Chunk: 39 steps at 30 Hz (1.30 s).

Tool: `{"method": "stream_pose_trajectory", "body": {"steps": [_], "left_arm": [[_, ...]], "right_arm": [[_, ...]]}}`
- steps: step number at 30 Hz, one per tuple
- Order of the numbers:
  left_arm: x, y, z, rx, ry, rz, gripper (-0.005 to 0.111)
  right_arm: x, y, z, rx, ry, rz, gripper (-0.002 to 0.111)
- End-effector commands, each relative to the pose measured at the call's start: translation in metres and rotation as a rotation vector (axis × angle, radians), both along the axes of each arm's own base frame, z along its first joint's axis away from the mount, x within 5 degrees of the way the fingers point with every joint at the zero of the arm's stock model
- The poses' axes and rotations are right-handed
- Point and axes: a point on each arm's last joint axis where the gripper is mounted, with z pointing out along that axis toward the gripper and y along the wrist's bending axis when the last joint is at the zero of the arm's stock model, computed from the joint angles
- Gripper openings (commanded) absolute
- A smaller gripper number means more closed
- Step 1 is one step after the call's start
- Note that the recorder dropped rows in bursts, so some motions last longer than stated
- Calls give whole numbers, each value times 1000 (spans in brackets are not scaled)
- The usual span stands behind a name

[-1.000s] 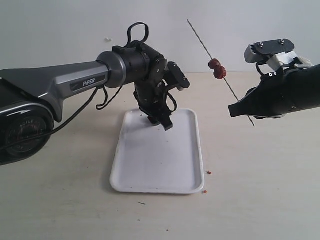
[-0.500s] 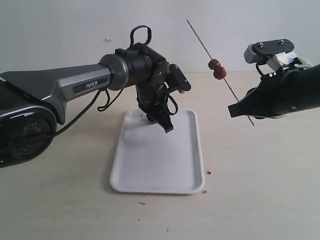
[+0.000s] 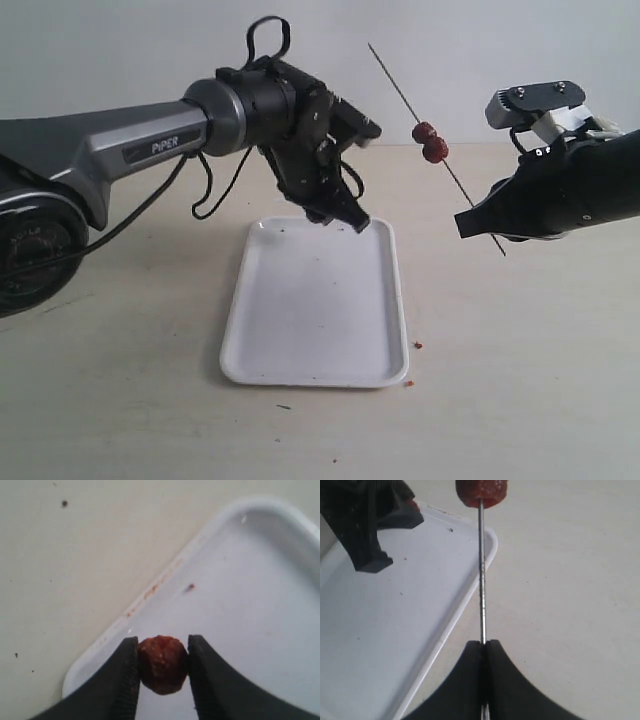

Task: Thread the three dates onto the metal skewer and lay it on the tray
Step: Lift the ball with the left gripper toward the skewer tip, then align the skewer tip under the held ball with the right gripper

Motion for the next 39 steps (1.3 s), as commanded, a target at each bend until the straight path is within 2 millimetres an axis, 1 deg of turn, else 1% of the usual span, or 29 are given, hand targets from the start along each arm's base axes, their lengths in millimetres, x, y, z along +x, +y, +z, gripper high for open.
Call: {"method": "stream_pose_trajectory", "body": {"steps": [1,4,7,9,12,13,15,17,20,23,27,28,30,39], "left_arm": [[-2,-3,45,-277,35,74,34],[-1,-1,62,-450,108,121,34],[7,10,71,-586,181,188,34],[16,23,75,-689,242,251,34],[25,35,80,-793,292,309,34],[32,42,86,-901,329,342,34],[38,48,96,-1041,370,360,34],[42,51,100,-1110,380,379,34],[44,52,101,-1122,352,390,34],[45,50,101,-1126,325,393,34],[48,43,93,-1148,294,417,34],[50,42,89,-1149,285,427,34],[51,42,88,-1149,278,432,34],[50,42,88,-1141,276,426,34]], "right_arm": [[-3,3,2,27,25,46,0],[-6,5,0,47,53,41,0],[-5,-3,-5,27,35,-77,0],[-7,-11,-13,8,25,-176,0],[-14,-9,-20,18,64,-166,0],[-20,-6,-25,42,111,-138,0],[-31,-1,-33,83,182,-110,0],[-37,2,-37,104,224,-85,0],[-41,5,-38,132,260,-54,0],[-42,9,-36,169,257,-29,0],[-40,14,-31,234,219,0,0],[-40,15,-30,239,210,12,0],[-39,15,-30,243,205,9,0],[-37,16,-28,253,169,22,0]]}}
